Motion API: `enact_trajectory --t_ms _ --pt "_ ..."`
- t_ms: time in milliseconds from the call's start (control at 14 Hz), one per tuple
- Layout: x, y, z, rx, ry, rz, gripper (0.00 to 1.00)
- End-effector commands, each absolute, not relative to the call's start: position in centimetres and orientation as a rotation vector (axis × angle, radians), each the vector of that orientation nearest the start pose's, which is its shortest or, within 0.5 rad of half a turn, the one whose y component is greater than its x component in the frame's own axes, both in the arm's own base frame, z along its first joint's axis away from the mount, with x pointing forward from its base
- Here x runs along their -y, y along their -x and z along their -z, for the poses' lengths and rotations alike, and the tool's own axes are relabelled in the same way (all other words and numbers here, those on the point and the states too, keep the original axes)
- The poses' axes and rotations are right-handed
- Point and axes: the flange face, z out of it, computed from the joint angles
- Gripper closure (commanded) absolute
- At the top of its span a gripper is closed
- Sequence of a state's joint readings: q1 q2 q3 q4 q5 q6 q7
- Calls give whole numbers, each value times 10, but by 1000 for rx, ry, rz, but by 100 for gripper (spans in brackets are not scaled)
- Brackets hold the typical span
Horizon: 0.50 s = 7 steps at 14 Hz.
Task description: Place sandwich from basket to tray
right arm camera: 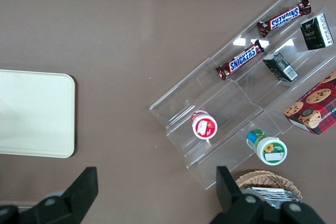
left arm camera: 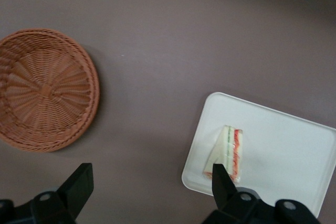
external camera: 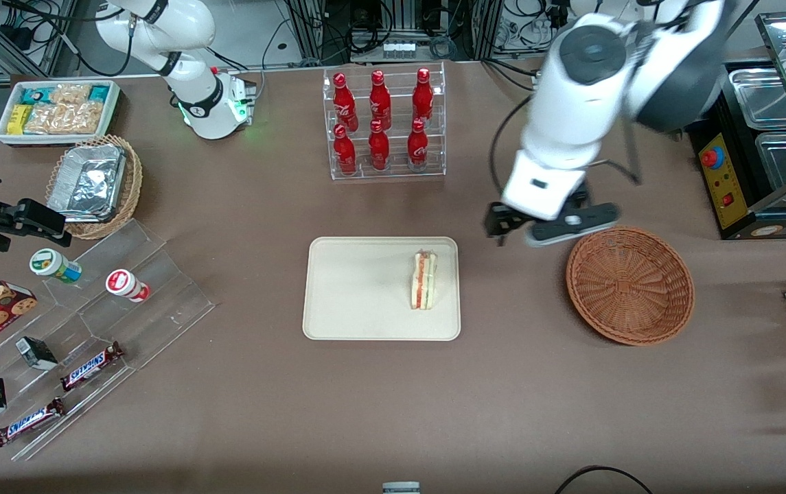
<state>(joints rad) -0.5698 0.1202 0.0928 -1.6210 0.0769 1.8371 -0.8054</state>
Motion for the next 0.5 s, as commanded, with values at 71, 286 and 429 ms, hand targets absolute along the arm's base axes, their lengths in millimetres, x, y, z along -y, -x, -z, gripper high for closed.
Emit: enact_trajectory --t_ms 71,286,429 --pt "213 -541 -577 603 3021 168 0" --pt "159 -546 -589 602 2997 152 0" --pt "121 -545 -598 566 3000 117 0"
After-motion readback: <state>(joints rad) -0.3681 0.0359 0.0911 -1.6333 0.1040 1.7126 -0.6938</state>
